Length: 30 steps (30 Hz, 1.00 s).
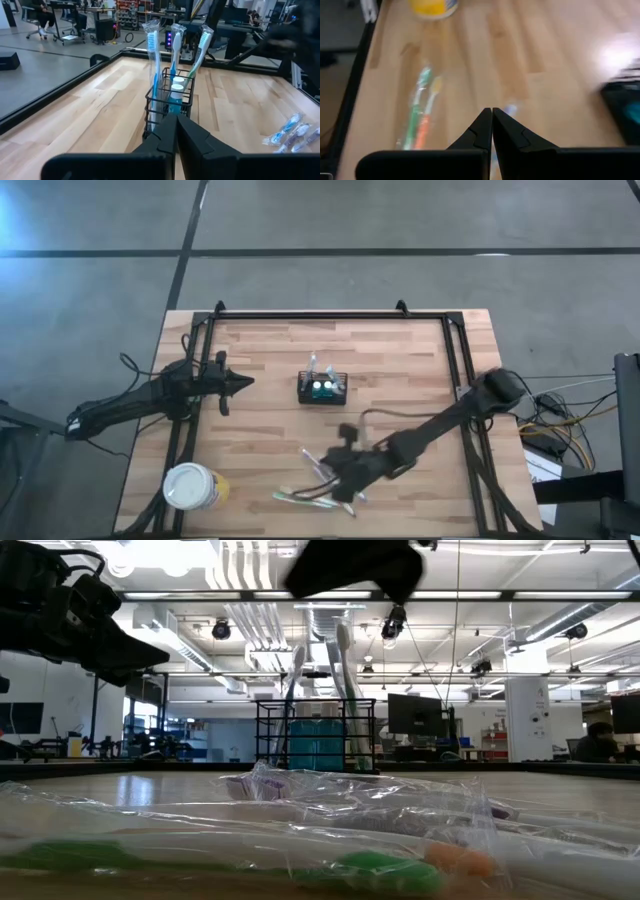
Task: Pick & Place toothbrushing station
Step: Put the green toothbrush into the wire organizer
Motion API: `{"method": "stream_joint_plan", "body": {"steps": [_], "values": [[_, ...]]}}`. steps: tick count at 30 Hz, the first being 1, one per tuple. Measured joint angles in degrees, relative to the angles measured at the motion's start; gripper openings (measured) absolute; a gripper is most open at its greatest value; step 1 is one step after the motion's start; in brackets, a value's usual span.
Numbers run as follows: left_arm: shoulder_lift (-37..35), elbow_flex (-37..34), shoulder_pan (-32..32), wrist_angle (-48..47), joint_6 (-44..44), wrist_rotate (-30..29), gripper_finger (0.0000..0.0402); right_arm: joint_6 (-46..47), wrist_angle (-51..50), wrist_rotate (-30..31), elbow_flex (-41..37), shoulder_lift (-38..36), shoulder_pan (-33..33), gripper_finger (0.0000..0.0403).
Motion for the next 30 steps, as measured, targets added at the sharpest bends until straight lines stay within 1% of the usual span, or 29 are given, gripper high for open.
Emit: {"method": "stream_joint_plan", "body": {"steps": [5,7,11,17,18,21,24,27,30], "values": [[0.0,0.0,0.0,0.0,-1.3,0.2,0.0017,2.4,-12.5,-3.6,18.6,12.7,0.0,0.0011],[0.0,0.0,0.0,0.0,-1.3,0.2,0.0018,3.0,-17.6,-6.9,25.7,17.1,0.0,0.0021],[0.0,0.0,0.0,0.0,-1.5,0.2,0.0016,3.0,-24.9,-11.6,38.5,25.6,0.2,0.0059],[0.0,0.0,0.0,0.0,-1.9,0.2,0.0014,3.0,-33.9,-13.3,54.3,36.5,1.2,0.0120],[0.0,0.0,0.0,0.0,-2.0,0.3,0.0014,2.9,-34.0,-13.5,54.7,37.1,1.4,0.0129],[0.1,0.0,0.0,0.0,-2.4,0.3,0.0014,3.2,-32.6,-15.4,52.3,37.1,1.6,0.0149],[0.2,0.0,0.0,0.0,-2.5,0.3,0.0014,5.6,-32.9,-15.3,51.4,37.0,1.9,0.0162],[0.2,0.0,0.0,0.0,-2.5,0.3,0.0014,6.0,-32.6,-15.1,51.1,37.1,2.0,0.0164],[0.3,0.0,0.0,0.0,-2.5,0.3,0.0014,5.9,-32.7,-15.0,51.1,37.5,2.1,0.0157]]}}
